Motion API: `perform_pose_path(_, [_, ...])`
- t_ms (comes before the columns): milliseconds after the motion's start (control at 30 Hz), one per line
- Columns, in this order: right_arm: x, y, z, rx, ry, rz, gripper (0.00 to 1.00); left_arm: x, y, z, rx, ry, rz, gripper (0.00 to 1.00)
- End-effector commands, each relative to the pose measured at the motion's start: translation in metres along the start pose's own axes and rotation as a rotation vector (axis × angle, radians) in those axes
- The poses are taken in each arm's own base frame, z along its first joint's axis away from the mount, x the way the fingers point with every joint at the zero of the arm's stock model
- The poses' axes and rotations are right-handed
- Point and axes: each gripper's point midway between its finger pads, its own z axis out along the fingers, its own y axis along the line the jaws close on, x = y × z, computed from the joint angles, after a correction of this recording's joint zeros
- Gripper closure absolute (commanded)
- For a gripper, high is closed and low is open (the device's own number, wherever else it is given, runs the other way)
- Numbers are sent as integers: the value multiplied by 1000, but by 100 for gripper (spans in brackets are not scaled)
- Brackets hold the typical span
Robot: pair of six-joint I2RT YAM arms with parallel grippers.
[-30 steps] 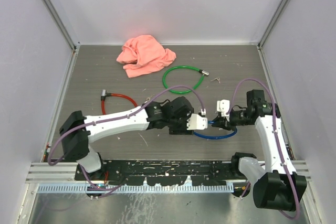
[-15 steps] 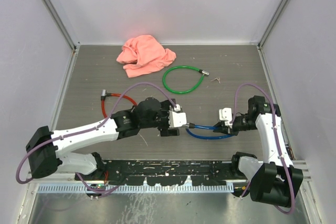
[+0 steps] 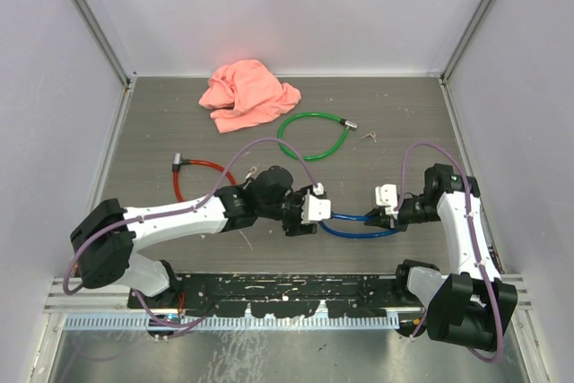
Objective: Lock with the key
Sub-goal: Lock the lock.
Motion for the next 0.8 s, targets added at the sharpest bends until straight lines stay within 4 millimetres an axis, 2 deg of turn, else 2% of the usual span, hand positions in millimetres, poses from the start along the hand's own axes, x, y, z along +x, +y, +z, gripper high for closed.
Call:
perform_pose_path(0, [2,-5,-6,1,34,-32,99,-35,14,10,-7,-94,9,44])
perform_pose_path(67, [2,-4,-6,1,36,-34,99,-31,16,14,-1,-68,-4,55])
perform_pose_path(133, [3,-4,-6,4,41,-39,99,-26,18,16,-6,-30,-20,75])
perform_pose_path(267, [-3,-9,-5,37,14,-78,99,-24,24,8,-33,21,-12,97])
perform_pose_path(333, [-8,-15,-3,68,-19,-113,99,-26,31,-1,-60,60,14,100])
perform_pose_path(533, [-20,-32,2,92,-109,-145,97,-26,44,-28,-96,198,57,100])
perform_pose_path(633, [-20,-31,9,56,-130,-139,97,-21,44,-32,-88,254,55,100])
perform_pose_path(767, [-17,-23,22,4,-134,-129,92,-18,41,-22,-75,292,51,100])
